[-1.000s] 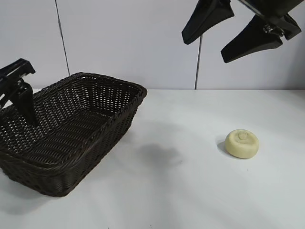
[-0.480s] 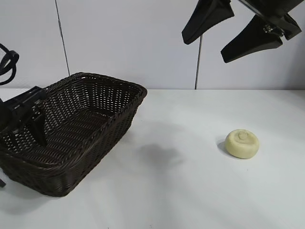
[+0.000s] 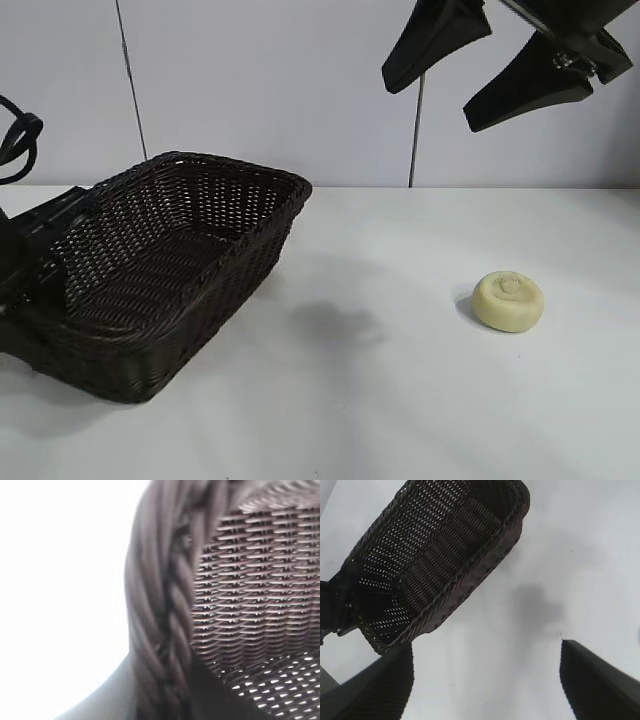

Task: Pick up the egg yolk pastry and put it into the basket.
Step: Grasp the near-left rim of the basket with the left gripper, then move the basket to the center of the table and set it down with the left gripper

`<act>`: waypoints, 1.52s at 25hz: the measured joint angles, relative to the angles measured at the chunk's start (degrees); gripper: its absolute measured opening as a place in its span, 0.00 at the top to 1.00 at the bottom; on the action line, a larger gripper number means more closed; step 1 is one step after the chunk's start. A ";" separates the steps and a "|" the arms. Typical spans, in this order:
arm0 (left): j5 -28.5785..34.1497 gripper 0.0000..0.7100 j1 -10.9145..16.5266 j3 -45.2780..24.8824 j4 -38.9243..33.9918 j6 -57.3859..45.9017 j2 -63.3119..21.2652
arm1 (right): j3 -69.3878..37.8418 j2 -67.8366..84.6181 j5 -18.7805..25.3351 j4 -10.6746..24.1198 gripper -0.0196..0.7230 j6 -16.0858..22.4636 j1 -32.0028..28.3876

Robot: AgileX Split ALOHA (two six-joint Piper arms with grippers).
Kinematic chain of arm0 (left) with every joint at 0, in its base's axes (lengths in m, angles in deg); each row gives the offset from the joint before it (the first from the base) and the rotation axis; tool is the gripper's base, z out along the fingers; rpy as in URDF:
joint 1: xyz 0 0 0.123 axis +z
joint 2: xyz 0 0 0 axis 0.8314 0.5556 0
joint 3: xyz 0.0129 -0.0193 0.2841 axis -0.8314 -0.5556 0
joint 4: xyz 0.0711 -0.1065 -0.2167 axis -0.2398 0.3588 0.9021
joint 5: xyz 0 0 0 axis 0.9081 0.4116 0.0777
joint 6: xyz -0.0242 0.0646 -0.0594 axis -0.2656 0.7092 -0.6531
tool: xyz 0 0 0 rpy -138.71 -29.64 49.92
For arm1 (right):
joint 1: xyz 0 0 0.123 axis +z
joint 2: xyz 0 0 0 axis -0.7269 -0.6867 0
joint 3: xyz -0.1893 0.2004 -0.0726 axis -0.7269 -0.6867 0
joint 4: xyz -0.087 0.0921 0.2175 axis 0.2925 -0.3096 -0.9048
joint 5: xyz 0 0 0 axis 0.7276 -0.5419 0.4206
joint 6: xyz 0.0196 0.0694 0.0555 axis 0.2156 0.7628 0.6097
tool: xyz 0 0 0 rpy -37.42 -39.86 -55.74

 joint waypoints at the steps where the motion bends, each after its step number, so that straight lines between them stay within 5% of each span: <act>1: -0.11 0.85 0.05 0.00 0.14 -0.78 0.00 | 0.00 0.00 0.05 0.00 0.19 0.00 0.00; 11: 1.08 0.86 0.06 1.29 0.18 0.18 0.00 | 0.00 0.00 0.26 0.00 0.19 0.00 0.00; 27: 10.06 0.86 0.25 13.44 4.99 16.94 0.33 | 0.00 0.00 2.32 0.90 0.19 0.00 0.00; 38: 14.79 0.86 11.46 14.33 19.55 47.60 0.37 | 0.00 0.00 2.35 1.04 0.19 0.00 0.00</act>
